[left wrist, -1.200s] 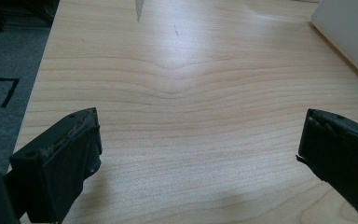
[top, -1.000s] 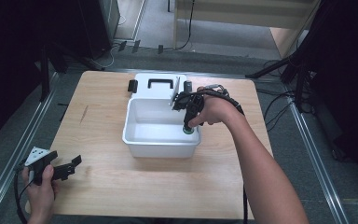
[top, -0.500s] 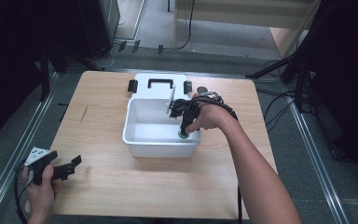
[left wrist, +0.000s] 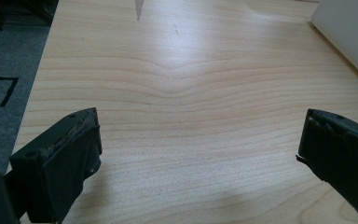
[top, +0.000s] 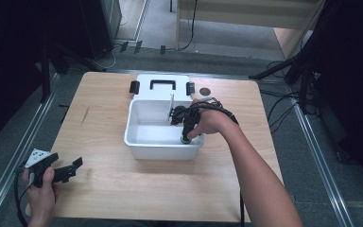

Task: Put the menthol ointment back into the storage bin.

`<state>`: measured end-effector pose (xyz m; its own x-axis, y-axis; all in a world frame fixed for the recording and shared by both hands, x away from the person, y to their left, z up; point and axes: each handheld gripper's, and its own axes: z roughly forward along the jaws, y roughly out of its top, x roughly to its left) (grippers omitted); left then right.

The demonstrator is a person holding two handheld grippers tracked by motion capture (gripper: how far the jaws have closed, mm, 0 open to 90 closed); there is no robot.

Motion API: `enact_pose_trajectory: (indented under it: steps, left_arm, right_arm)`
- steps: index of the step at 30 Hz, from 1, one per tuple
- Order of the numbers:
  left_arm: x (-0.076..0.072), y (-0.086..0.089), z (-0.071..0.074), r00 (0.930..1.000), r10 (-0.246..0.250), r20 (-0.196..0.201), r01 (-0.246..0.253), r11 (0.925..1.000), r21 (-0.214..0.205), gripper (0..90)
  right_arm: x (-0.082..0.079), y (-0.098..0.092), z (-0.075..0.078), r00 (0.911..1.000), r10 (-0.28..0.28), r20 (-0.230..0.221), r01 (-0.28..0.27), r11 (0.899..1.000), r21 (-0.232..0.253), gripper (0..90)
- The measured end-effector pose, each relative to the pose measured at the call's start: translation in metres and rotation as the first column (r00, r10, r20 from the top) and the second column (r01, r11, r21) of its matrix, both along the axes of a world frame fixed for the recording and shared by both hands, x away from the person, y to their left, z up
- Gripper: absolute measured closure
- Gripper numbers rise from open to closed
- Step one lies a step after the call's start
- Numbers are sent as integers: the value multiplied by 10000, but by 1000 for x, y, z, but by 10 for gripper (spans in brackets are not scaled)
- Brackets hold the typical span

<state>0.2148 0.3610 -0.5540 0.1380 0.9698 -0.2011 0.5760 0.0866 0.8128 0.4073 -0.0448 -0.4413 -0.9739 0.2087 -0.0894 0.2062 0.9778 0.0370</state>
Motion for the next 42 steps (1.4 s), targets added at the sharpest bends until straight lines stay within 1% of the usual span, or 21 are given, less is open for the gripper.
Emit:
enact_pose_trajectory:
  steps: [1,3,8,11,14,15,17,20,21,22,23,25,27,28,29,30,31,32,36,37,42]
  left_arm:
    - [0,0,0,10000,5,-3,-5,10000,4,0]
    - [0,0,0,10000,-5,-8,5,10000,12,0]
    - [0,0,0,10000,-14,-12,14,10000,11,0]
    - [0,0,0,10000,-14,-22,14,10000,14,0]
    - [0,0,0,10000,-22,-21,22,10000,8,0]
    - [0,0,0,10000,-22,-17,22,10000,9,0]
    - [0,0,0,10000,-25,-22,25,10000,5,0]
    - [0,0,0,10000,-25,-26,25,10000,0,0]
    - [0,0,0,10000,-19,-26,19,10000,6,0]
    - [0,0,0,10000,-19,-26,19,10000,6,0]
    - [0,0,0,10000,-23,-24,23,10000,14,0]
    - [0,0,0,10000,-5,-2,5,10000,14,0]
    - [0,0,0,10000,-18,3,18,10000,28,0]
    - [0,0,0,10000,-18,3,18,10000,28,0]
    - [1,0,0,10000,-27,-3,27,10000,24,0]
    - [1,0,0,10000,-27,-3,27,10000,24,0]
    - [1,0,0,10000,-50,-18,50,10000,29,0]
    - [1,0,0,10000,-50,-18,50,10000,29,0]
    - [1,0,0,10000,-26,-6,26,10000,13,0]
    - [0,0,0,10000,-49,-33,49,10000,12,0]
    - [0,0,0,10000,-47,-31,47,10000,-8,0]
  right_arm:
    - [-1,1,-2,9999,87,83,-86,9998,-177,508]
    - [-1,2,-3,9997,197,154,-194,9995,-238,502]
    - [-2,2,-3,9998,190,90,-189,9998,-101,490]
    - [-2,0,-3,9994,300,194,-296,9993,-208,526]
    - [-1,0,-2,9995,247,177,-245,9996,-129,538]
    - [-1,0,-3,9992,355,188,-353,9993,-76,529]
    - [-2,0,-1,9996,227,155,-226,9997,-40,516]
    - [-2,0,2,9995,257,182,-259,9996,89,492]
    - [-2,-2,7,9997,112,229,-119,9994,314,446]
    - [-2,-2,7,9997,112,229,-119,9994,314,446]
    - [-3,-3,13,9998,-104,157,97,9990,444,425]
    - [-3,-4,14,9998,-36,181,27,9988,496,415]
    - [-5,-7,24,9998,-131,152,123,9986,514,378]
    - [-5,-7,24,9998,-131,152,123,9986,514,378]
    - [-6,-10,30,9998,-120,163,110,9982,592,362]
    - [-6,-10,30,9998,-120,163,110,9982,592,362]
    - [-7,-12,37,9996,-200,208,186,9978,644,352]
    - [-7,-12,37,9996,-200,208,186,9978,644,352]
    - [-8,-20,52,9991,-314,298,288,9960,840,336]
    - [-8,-24,58,9989,-336,322,304,9951,939,337]
    - [-11,-33,69,9985,-384,396,342,9942,1016,331]
